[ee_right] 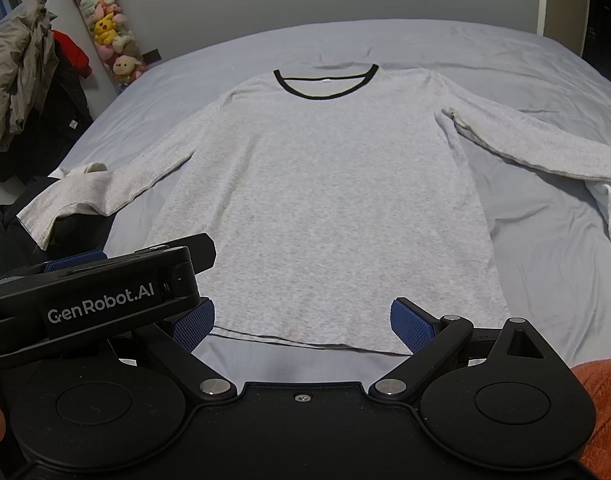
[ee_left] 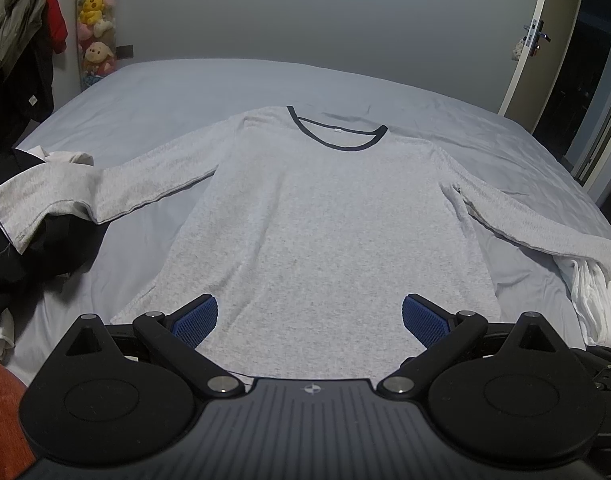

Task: Fold clothes

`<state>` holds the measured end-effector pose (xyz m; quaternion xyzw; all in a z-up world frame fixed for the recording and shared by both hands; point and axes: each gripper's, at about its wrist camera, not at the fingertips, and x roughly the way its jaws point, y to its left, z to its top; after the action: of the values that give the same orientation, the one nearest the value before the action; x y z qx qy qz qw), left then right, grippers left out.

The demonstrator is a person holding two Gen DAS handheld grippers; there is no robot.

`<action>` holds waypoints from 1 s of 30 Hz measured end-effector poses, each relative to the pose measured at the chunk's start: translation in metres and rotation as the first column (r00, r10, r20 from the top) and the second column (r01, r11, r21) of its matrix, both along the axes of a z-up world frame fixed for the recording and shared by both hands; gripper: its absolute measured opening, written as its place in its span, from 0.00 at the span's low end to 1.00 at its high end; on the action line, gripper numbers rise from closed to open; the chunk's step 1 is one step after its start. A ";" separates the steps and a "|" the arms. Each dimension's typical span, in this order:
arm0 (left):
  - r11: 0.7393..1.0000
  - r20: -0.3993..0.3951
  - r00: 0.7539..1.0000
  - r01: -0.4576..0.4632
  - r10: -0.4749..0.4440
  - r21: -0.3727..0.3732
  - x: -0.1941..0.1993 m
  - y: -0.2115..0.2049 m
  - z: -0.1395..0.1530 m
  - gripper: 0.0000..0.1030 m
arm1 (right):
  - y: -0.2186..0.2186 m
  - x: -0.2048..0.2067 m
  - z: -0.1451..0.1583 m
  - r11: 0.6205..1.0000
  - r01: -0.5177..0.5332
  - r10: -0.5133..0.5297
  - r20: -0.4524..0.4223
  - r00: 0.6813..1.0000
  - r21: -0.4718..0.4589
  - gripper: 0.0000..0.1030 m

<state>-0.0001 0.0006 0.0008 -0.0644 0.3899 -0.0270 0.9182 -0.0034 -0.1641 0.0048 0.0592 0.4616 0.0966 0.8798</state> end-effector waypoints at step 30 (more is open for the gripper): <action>1.000 -0.012 1.000 -0.005 0.005 0.007 0.003 -0.007 0.000 0.97 | -0.007 0.001 -0.001 1.000 -0.009 0.009 -0.004 1.000 0.009 0.91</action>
<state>0.0027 -0.0065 0.0006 -0.0624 0.3952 -0.0232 0.9162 -0.0024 -0.1711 0.0033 0.0610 0.4633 0.1025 0.8781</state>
